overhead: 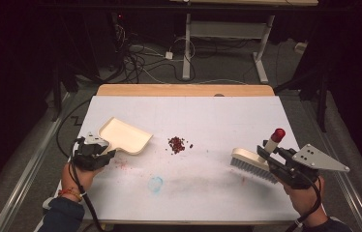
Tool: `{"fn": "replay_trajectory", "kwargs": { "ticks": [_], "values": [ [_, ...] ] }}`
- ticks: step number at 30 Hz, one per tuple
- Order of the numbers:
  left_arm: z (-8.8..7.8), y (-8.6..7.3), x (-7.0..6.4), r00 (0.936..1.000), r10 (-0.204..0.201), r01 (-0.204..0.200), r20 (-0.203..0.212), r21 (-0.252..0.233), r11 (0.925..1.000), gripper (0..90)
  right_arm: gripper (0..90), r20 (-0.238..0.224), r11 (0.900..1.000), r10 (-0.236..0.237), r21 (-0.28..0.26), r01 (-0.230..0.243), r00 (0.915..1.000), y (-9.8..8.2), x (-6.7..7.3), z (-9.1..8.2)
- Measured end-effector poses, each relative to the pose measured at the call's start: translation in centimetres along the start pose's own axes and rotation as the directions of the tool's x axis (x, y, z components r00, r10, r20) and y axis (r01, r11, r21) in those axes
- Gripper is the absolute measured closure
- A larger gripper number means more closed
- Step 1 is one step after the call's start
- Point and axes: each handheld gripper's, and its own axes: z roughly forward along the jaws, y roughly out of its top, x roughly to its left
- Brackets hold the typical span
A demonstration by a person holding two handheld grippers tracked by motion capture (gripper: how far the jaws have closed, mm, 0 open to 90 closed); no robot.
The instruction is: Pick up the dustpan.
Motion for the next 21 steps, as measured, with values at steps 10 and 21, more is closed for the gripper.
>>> {"fn": "replay_trajectory", "kwargs": {
  "ticks": [10, 21],
  "values": [
    [-2.1, -0.4, -1.1, 0.9978, 0.037, -0.037, 0.054, 0.005, 0.9993, 63.9, 70.2, -0.007, 1.0, 0.008, 0.007, -0.007, 0.9999, 0.0, -0.1, 0.3],
    [-3.3, -2.2, -2.7, 0.982, 0.109, -0.12, 0.154, 0.064, 0.9907, 63.8, 70.2, -0.011, 1.0, 0.004, 0.014, -0.004, 0.9999, 0.0, -0.1, 0.7]
  ]
}}
